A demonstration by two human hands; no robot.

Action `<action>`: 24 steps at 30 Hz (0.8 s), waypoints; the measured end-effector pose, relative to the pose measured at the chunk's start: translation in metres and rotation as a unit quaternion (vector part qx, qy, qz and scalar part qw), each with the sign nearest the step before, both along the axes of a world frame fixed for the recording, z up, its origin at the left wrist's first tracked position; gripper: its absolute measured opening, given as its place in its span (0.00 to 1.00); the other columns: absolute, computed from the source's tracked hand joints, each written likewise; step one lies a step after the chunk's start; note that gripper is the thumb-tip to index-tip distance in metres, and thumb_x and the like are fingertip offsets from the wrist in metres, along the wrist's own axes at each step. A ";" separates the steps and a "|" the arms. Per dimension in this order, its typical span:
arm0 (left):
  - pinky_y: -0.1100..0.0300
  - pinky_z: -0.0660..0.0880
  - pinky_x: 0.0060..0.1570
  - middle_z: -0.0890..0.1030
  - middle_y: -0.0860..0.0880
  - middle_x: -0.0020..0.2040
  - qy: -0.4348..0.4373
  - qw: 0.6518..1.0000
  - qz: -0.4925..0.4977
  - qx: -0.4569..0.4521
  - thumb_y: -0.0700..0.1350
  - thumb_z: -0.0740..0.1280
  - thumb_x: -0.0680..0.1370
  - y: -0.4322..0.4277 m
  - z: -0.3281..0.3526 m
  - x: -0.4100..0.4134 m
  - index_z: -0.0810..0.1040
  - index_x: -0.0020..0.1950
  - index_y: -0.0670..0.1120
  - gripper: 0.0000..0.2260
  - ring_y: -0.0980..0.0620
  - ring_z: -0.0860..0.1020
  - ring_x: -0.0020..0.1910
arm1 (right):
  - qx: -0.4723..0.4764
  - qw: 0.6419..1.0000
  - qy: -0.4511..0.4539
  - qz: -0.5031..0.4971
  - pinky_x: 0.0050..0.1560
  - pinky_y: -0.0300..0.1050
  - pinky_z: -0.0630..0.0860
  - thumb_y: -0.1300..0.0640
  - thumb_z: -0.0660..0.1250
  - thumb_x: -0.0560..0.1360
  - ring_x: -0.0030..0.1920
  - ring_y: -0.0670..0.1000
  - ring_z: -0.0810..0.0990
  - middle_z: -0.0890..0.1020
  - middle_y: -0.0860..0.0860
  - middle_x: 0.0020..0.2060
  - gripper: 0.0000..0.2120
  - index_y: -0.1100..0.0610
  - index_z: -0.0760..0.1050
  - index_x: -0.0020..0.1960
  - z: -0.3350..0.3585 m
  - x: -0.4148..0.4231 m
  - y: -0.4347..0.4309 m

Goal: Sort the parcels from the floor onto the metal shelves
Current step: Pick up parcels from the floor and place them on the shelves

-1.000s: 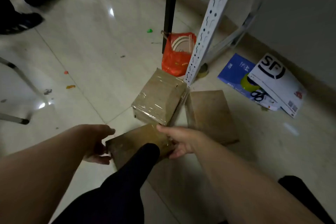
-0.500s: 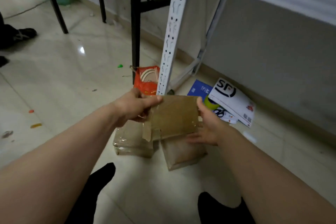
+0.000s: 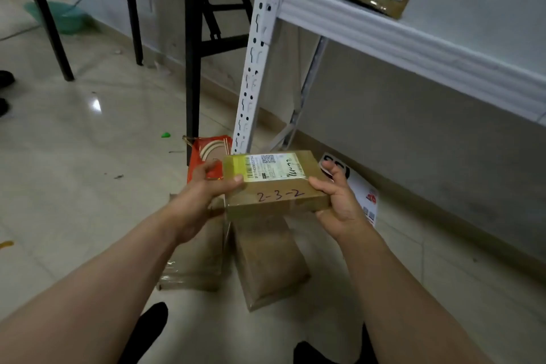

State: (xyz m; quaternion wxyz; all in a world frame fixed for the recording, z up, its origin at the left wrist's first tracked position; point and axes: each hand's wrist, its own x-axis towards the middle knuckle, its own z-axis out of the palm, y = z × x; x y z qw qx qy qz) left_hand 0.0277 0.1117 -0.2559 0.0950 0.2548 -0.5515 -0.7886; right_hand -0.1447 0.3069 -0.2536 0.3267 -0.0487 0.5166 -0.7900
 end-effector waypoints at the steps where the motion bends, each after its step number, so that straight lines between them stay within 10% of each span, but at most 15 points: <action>1: 0.50 0.80 0.49 0.82 0.47 0.60 -0.011 0.998 -0.031 0.054 0.51 0.75 0.70 0.000 -0.002 0.001 0.72 0.68 0.48 0.28 0.47 0.81 0.56 | -0.009 0.999 0.036 0.013 0.39 0.55 0.83 0.69 0.73 0.66 0.49 0.57 0.86 0.85 0.52 0.55 0.27 0.49 0.72 0.59 0.004 0.000 -0.001; 10: 0.52 0.82 0.47 0.81 0.40 0.62 0.077 0.977 -0.070 0.186 0.35 0.68 0.74 -0.004 -0.017 -0.006 0.73 0.69 0.42 0.22 0.41 0.82 0.58 | 0.070 0.989 0.124 0.030 0.68 0.71 0.70 0.67 0.71 0.72 0.65 0.63 0.79 0.82 0.54 0.63 0.30 0.50 0.69 0.70 0.017 -0.003 0.001; 24: 0.45 0.75 0.60 0.80 0.45 0.63 0.218 0.975 -0.022 -0.036 0.36 0.70 0.74 0.000 0.045 -0.036 0.75 0.68 0.53 0.24 0.44 0.78 0.64 | 0.062 0.960 0.273 -0.027 0.52 0.44 0.81 0.49 0.73 0.74 0.58 0.54 0.84 0.85 0.53 0.58 0.25 0.55 0.72 0.68 0.075 -0.016 0.008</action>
